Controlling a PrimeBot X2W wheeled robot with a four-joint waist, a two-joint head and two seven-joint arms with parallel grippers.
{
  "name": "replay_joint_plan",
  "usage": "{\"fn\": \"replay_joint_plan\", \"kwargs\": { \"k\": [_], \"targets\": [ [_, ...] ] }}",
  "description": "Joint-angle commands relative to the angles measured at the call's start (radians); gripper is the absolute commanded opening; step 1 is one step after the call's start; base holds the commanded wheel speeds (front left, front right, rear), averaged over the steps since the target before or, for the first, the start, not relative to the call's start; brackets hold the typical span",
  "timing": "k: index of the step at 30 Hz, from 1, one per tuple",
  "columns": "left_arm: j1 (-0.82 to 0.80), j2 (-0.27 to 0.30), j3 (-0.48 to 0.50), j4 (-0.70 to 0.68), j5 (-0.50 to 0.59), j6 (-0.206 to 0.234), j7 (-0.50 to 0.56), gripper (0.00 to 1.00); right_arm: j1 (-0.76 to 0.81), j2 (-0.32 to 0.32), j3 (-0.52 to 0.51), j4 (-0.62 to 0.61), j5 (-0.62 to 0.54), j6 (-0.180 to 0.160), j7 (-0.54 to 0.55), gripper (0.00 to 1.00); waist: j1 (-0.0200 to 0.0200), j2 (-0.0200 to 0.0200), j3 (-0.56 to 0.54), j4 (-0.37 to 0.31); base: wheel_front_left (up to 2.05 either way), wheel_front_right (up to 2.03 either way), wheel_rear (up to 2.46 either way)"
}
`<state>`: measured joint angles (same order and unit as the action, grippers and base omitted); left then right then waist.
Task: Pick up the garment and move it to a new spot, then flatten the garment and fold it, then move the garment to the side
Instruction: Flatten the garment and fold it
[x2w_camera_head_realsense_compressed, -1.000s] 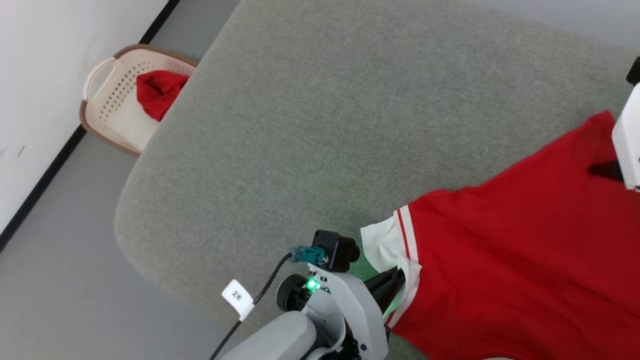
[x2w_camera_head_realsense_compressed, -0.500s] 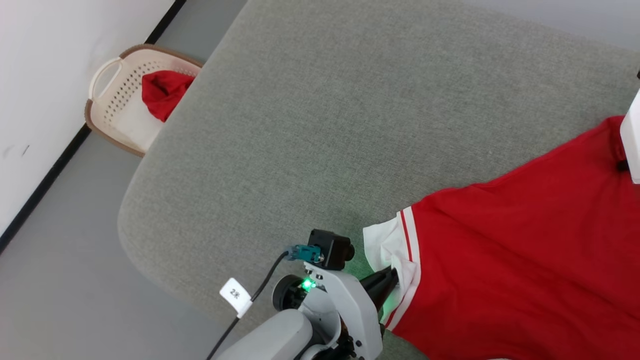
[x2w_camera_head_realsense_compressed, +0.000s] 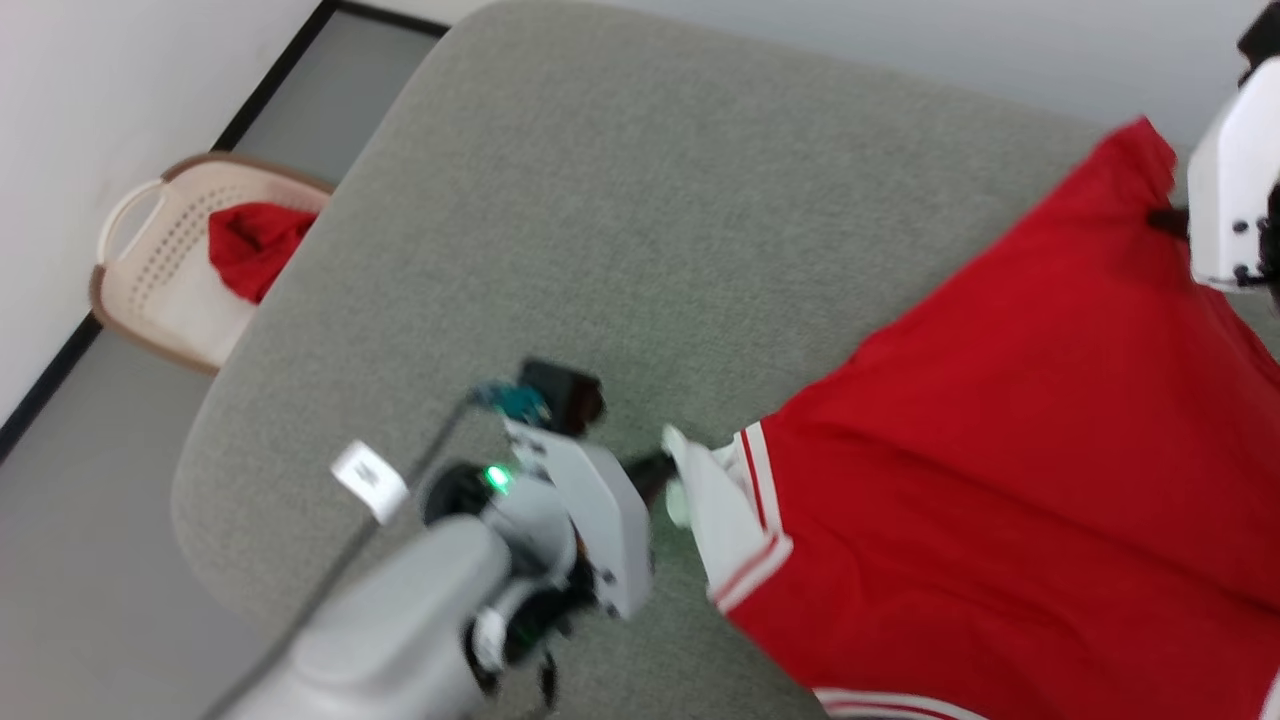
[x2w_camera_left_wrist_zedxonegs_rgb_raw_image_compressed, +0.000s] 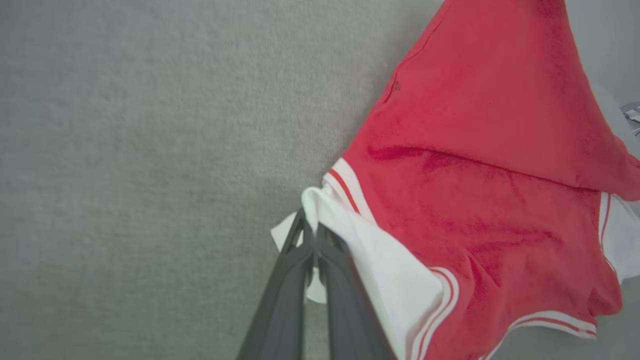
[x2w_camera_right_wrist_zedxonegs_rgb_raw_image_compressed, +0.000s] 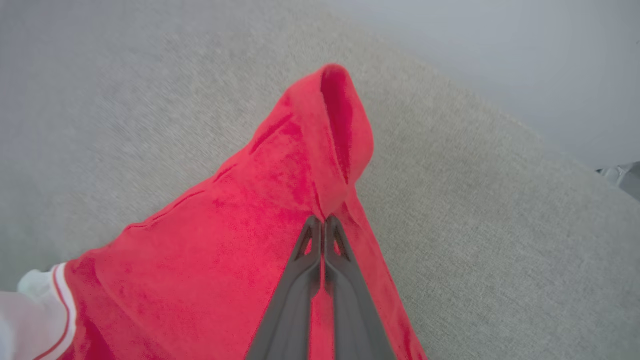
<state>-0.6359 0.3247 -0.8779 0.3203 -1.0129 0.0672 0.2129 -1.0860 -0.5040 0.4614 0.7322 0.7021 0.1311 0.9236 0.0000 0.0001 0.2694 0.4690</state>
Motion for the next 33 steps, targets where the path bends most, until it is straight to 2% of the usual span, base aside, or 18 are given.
{"fn": "replay_joint_plan", "kwargs": {
  "k": [1,9,14,23,28,33],
  "targets": [
    [-0.041,0.031,0.014,-0.017,0.008,0.015,0.026,0.00,-0.022,0.010,0.004,-0.018,0.009,-0.001,-0.033,0.00,0.0000,-0.0001,-0.054,-0.053,0.00,0.00,0.00],
    [-0.250,0.155,0.077,-0.016,0.041,0.048,0.145,0.00,-0.063,0.029,0.039,-0.080,0.030,-0.001,-0.202,0.00,0.0000,-0.0001,-0.118,-0.134,0.00,0.00,0.00],
    [-0.378,0.175,0.101,0.051,0.072,0.040,0.162,0.00,-0.088,0.036,0.065,-0.102,0.023,-0.001,-0.293,0.00,0.0000,-0.0001,-0.135,-0.182,0.00,0.00,0.00],
    [-0.626,0.162,0.126,0.268,0.127,-0.015,0.141,0.00,-0.163,0.054,0.130,-0.128,-0.005,-0.001,-0.506,0.00,0.0000,-0.0001,-0.153,-0.306,0.00,0.00,0.00],
    [-0.741,0.146,0.134,0.381,0.162,-0.045,0.076,0.00,-0.196,0.069,0.139,-0.107,-0.046,-0.001,-0.634,0.00,0.0000,-0.0001,-0.149,-0.371,0.00,0.00,0.00],
    [-0.846,0.121,0.148,0.487,0.187,-0.062,0.003,0.00,-0.226,0.097,0.122,-0.076,-0.060,-0.001,-0.695,0.00,0.0000,-0.0001,-0.144,-0.424,0.00,0.00,0.00]
  ]
}}
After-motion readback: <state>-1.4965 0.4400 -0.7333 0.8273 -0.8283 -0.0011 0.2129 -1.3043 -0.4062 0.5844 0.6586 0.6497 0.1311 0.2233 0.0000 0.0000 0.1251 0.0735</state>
